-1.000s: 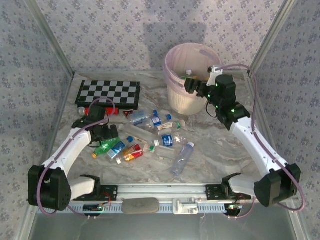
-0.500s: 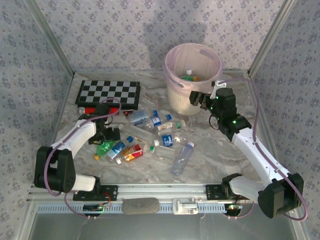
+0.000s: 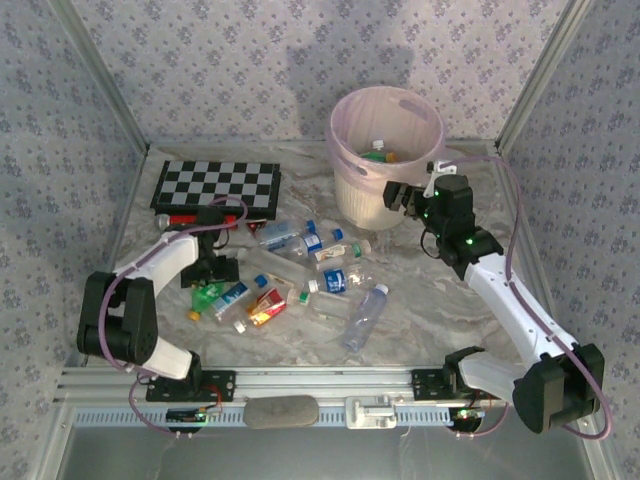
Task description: Put the plastic bottles in the bin
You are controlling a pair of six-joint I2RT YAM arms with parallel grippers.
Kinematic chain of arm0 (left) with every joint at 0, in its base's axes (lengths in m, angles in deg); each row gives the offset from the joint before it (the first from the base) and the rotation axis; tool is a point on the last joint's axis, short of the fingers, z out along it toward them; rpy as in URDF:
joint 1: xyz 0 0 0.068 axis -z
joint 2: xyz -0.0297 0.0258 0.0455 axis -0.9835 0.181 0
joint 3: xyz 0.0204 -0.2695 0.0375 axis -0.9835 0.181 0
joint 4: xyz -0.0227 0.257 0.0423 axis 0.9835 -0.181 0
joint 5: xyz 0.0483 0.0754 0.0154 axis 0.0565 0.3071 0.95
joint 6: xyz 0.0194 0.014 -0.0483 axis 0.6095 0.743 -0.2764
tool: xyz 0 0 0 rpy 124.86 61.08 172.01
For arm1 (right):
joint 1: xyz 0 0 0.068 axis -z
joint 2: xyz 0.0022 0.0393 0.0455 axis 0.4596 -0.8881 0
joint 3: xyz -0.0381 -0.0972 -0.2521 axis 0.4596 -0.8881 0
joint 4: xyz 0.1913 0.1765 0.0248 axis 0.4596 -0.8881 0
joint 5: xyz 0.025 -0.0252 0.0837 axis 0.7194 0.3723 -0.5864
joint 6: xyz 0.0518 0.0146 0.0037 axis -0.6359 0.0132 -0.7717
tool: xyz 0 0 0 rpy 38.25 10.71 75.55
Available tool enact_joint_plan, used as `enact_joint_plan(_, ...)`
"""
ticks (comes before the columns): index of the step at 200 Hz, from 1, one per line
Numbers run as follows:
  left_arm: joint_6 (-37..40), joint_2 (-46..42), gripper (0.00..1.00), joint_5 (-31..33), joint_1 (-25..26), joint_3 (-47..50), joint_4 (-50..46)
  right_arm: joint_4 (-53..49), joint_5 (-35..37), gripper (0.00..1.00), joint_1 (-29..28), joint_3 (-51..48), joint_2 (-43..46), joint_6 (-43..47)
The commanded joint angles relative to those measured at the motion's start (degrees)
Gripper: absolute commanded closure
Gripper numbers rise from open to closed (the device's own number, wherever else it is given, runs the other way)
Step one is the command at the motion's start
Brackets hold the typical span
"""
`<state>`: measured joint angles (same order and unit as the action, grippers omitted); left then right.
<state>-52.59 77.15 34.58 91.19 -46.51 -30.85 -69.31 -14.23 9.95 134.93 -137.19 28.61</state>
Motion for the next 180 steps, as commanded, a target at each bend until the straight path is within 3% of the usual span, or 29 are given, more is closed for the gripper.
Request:
enact_joint_plan(1, 0.44, 1.53, 0.15, 1.08, -0.19, -0.48, -0.93, -0.16, 0.1, 0.01, 0.59, -0.95, 1.02, 0.31)
enact_joint_plan(36, 1.33, 3.65, 0.16, 2.08, -0.19, -1.26, -0.42, -0.81, 0.27, 0.01, 1.23, -1.59, 2.23, 0.18)
enact_joint_plan(79, 2.47, 4.16, 0.4, 3.63, -0.19, -2.23, -0.45, -1.23, 0.62, 0.01, 1.71, -1.89, 3.32, 0.1)
enact_joint_plan(101, 3.09, 1.25, 0.47, 5.6, -0.19, -2.73, -0.4, -1.01, 0.51, 0.01, 2.02, -1.89, 3.32, 0.15)
enact_joint_plan(143, 3.62, -5.5, 0.48, 8.4, -0.19, -9.3, -0.73, -0.76, -1.22, 0.01, 2.55, -1.73, 2.31, -0.04)
enact_joint_plan(180, 3.64, -9.55, 0.49, 3.23, 0.03, -19.32, 7.21, -1.02, -2.28, 0.01, 2.7, -2.12, 1.91, -0.39)
